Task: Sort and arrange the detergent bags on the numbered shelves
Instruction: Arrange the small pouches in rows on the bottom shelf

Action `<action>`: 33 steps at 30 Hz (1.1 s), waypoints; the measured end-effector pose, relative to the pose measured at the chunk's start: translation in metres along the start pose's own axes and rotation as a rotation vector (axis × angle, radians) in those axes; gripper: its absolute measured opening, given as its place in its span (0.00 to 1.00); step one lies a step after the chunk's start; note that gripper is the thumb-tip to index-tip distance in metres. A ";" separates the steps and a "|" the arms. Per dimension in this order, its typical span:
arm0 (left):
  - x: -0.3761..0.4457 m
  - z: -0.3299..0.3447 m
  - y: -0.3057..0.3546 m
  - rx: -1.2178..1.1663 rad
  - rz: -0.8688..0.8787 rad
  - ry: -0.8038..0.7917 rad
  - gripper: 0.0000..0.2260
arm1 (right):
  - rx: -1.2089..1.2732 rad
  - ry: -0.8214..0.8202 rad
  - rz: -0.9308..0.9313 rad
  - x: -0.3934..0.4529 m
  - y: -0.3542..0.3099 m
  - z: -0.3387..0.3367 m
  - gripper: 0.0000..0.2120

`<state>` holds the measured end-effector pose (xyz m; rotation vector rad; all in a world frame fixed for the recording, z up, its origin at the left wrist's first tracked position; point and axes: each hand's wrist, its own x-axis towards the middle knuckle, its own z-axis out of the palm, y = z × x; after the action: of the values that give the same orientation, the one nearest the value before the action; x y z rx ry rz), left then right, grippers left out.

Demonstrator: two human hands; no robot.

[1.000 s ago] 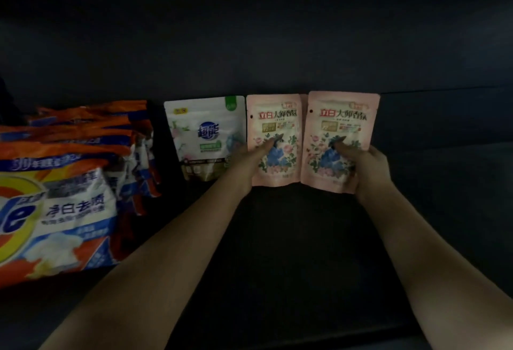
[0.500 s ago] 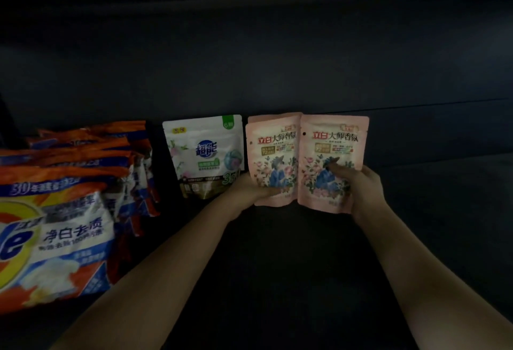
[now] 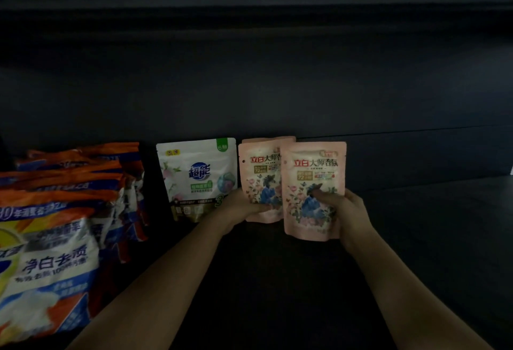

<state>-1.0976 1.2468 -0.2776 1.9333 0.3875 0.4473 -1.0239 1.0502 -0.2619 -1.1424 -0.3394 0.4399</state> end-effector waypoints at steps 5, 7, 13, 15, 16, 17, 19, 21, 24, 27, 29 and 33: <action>0.001 0.002 -0.005 -0.049 0.006 0.007 0.22 | -0.049 -0.055 0.029 0.005 0.002 0.002 0.08; -0.003 0.002 -0.011 -0.068 -0.008 0.037 0.24 | -0.055 -0.074 0.045 0.009 0.004 -0.001 0.09; -0.012 0.003 -0.017 0.026 -0.019 0.164 0.22 | -0.187 -0.165 0.051 0.010 0.003 -0.006 0.14; -0.013 0.006 -0.017 0.051 0.006 0.189 0.19 | -0.262 -0.233 0.053 0.008 0.004 -0.008 0.14; -0.014 0.007 -0.016 0.077 0.023 0.200 0.18 | -0.287 -0.259 0.056 0.006 0.002 -0.009 0.13; -0.017 0.009 -0.016 0.122 0.027 0.215 0.16 | -0.305 -0.276 0.058 0.006 0.001 -0.010 0.13; -0.027 0.008 -0.016 0.242 0.021 0.265 0.13 | -0.345 -0.286 0.039 0.003 -0.002 -0.010 0.12; -0.043 0.002 -0.014 0.391 0.029 0.290 0.10 | -0.390 -0.284 0.011 -0.001 -0.004 -0.006 0.12; -0.073 -0.008 -0.013 0.685 0.040 0.281 0.11 | -0.407 -0.291 -0.004 -0.006 0.002 0.004 0.11; -0.093 -0.009 -0.013 0.895 0.055 0.263 0.11 | -0.403 -0.306 0.002 -0.008 0.006 0.015 0.10; -0.096 -0.009 -0.014 0.960 0.058 0.256 0.12 | -0.413 -0.321 0.006 -0.005 0.006 0.021 0.10; -0.094 -0.009 -0.012 0.989 0.065 0.240 0.12 | -0.446 -0.361 0.044 0.006 0.004 0.027 0.10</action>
<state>-1.1850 1.2156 -0.2974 2.8596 0.8085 0.5961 -1.0324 1.0760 -0.2556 -1.5063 -0.7559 0.6310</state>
